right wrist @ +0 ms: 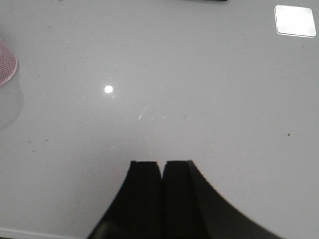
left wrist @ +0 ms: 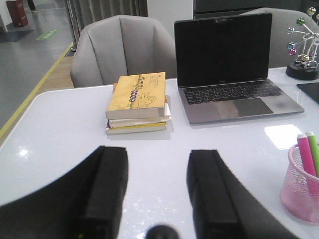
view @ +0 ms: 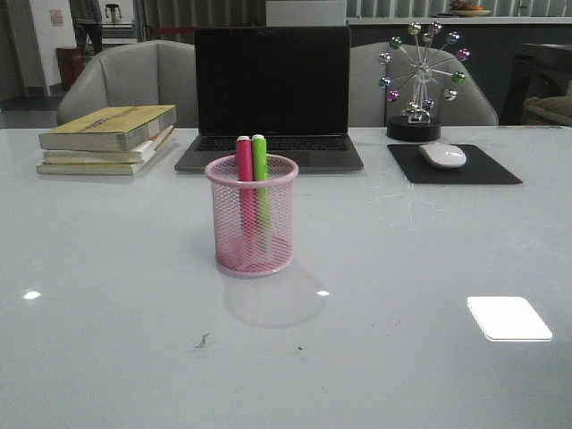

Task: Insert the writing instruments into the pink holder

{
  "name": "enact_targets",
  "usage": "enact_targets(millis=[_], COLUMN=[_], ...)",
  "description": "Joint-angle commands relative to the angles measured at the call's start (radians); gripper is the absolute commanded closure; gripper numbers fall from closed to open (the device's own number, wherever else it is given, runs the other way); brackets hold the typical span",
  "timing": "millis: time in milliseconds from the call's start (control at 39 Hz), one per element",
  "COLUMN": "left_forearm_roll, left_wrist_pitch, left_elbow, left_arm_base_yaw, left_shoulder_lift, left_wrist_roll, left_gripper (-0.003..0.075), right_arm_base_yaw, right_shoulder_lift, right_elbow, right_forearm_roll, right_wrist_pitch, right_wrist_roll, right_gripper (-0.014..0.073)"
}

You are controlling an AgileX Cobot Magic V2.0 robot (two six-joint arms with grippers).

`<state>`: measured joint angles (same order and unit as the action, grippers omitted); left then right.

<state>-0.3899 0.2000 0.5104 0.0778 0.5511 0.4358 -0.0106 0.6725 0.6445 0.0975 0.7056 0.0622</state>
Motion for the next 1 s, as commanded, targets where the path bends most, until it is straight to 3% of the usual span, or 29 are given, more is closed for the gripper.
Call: enact_targets(millis=[0,359,974], left_forearm_roll=[-0.007,-0.007,-0.007], left_wrist_pitch=[-0.082,-0.082,-0.082], left_elbow=[0.029,0.029,0.029], left_arm_base_yaw=[-0.003,-0.003,-0.003], left_shoulder_lift=[0.001,0.001,0.001], left_wrist_roll=[-0.001,-0.001,-0.001], left_gripper=[0.0356,0.0356,0.0356], right_arm_base_yaw=[0.006,0.006,0.006], right_shoulder_lift=[-0.055,-0.27,-0.583], right_elbow=[0.025,0.012,-0.414], right_forearm_roll=[0.005,0.003,0.019], right_wrist_pitch=[-0.063,-0.087,-0.534], right_wrist_roll=[0.005,0.005,0.004], right_gripper=[0.0545,0.0545,0.0545])
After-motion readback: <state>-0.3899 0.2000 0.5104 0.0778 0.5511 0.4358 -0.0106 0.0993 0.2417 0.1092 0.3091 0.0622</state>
